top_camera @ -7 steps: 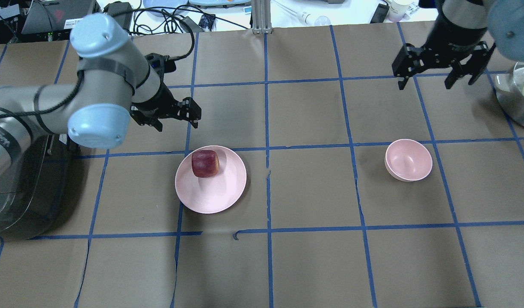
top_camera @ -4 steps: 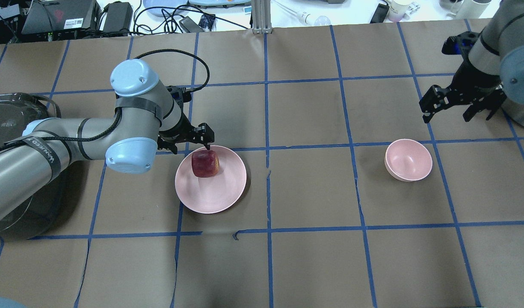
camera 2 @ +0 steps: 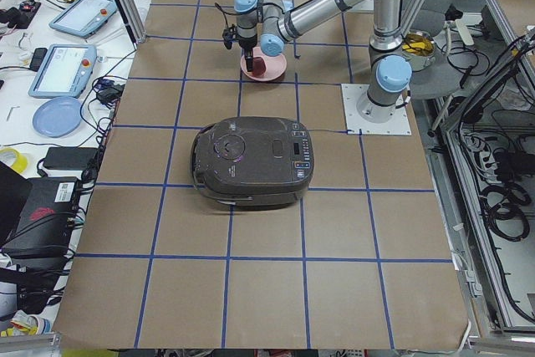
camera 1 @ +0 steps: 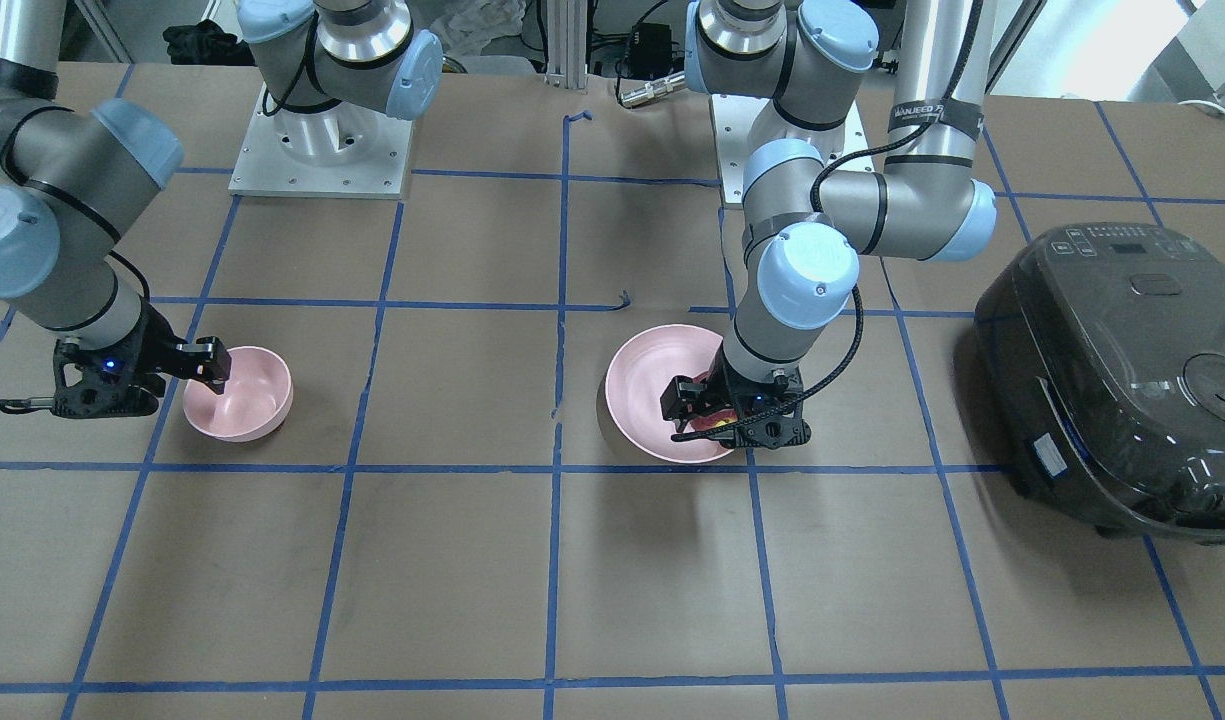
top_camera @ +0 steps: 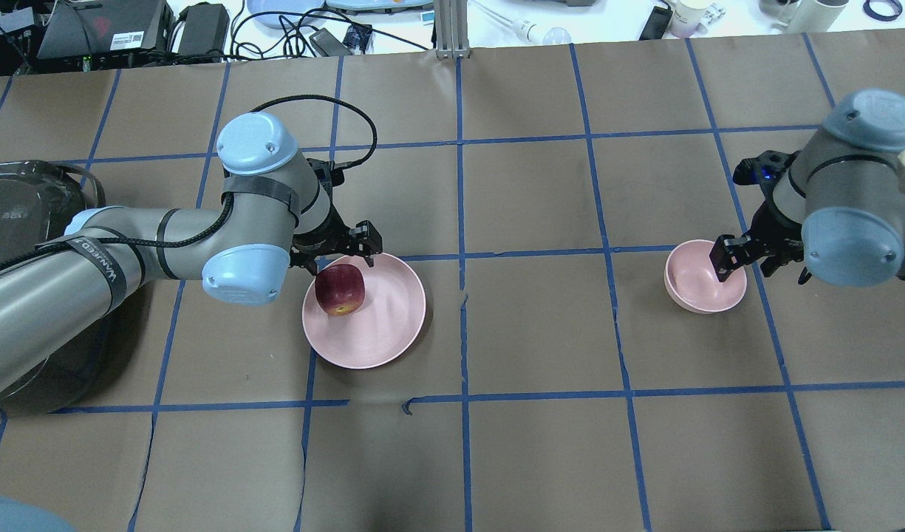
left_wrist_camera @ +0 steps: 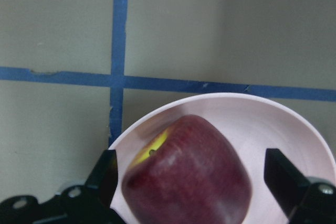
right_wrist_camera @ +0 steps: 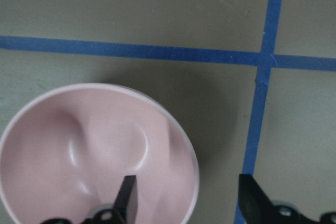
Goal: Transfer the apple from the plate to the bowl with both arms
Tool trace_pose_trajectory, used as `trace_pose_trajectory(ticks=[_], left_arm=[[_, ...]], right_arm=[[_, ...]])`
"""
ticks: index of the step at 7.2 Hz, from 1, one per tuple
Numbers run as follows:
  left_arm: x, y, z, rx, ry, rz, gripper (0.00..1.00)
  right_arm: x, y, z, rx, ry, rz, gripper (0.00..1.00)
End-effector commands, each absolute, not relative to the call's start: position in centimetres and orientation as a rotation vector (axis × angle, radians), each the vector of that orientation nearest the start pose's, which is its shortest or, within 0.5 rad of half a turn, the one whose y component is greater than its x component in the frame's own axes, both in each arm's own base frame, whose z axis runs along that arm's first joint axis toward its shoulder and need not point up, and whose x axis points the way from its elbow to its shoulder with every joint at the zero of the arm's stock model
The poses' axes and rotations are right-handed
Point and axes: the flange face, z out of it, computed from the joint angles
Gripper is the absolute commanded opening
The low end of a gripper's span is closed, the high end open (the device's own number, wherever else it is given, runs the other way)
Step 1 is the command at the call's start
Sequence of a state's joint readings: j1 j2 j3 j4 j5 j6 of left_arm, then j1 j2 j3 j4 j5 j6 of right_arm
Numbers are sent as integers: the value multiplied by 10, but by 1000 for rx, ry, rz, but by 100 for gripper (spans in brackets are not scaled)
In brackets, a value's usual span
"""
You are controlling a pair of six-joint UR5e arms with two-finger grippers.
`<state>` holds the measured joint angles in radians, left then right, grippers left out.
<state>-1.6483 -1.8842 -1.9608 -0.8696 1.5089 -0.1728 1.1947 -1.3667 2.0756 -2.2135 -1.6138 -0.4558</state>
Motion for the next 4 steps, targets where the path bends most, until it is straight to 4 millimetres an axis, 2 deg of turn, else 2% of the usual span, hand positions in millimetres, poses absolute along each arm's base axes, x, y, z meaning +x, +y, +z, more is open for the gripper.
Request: trace_pose_trajectory(ticks=[1,3,4], left_arm=[[-193,-510,209,-124,3196,38,100],[-196,-505,202,-114,3193,69,100],[-197,-502,200,-115,3198,76,100]], right_arm=[[-55,-486,208,-148,3168,111,0],[-57,-489,212,-141,3178,99,0],[-57,-496,221,-118,3176,55,0]])
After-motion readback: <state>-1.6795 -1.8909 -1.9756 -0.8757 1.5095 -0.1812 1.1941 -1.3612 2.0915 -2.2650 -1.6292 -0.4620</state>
